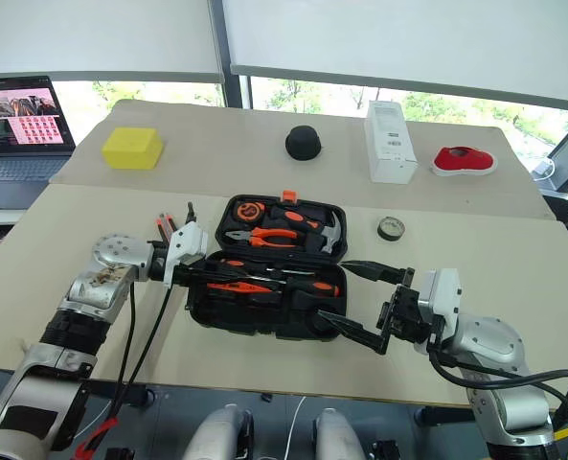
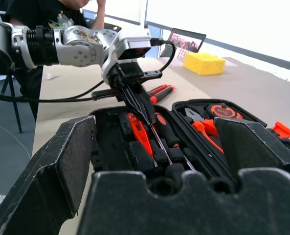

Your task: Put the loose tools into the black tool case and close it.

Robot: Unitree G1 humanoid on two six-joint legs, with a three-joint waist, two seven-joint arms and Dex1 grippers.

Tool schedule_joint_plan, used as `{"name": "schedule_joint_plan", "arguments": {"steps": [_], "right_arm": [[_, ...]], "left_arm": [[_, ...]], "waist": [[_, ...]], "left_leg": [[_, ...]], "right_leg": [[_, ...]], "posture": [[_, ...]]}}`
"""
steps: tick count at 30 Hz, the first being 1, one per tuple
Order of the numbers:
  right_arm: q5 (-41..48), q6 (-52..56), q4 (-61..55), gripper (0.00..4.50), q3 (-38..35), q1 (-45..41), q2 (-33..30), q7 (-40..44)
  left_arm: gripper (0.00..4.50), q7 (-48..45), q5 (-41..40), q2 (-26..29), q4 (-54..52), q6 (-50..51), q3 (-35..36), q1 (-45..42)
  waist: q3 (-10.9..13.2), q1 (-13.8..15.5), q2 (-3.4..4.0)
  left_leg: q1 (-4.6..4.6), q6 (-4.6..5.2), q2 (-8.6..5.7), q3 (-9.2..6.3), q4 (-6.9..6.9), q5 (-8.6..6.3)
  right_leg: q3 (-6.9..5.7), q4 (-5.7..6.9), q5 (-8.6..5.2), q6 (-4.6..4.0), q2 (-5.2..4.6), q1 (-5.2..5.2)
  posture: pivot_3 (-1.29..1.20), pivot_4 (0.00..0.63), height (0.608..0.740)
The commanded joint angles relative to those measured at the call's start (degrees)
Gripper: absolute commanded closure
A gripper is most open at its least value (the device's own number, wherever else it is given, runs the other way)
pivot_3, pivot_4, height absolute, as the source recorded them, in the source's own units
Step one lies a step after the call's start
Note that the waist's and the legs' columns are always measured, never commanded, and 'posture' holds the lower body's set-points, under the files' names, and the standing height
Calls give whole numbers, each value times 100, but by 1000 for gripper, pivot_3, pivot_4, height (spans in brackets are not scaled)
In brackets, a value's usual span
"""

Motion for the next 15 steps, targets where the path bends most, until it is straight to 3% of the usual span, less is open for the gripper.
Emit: {"name": "schedule_joint_plan", "arguments": {"steps": [1, 15], "right_arm": [[155, 40, -218, 0, -188, -35, -62, -70], [121, 65, -204, 0, -126, -117, -16, -168]], "left_arm": [[4459, 103, 227, 4, -27, -166, -151, 67], [4459, 507, 768, 139, -124, -100, -524, 403]], "waist": [[0, 0, 0], [-13, -9, 16]], "left_leg": [[1, 0, 0, 0, 0, 0], [40, 0, 0, 2, -3, -1]], "right_leg": [[0, 0, 0, 0, 0, 1], [2, 0, 0, 0, 0, 37]], "posture": [[0, 150, 740], [0, 150, 740]]}}
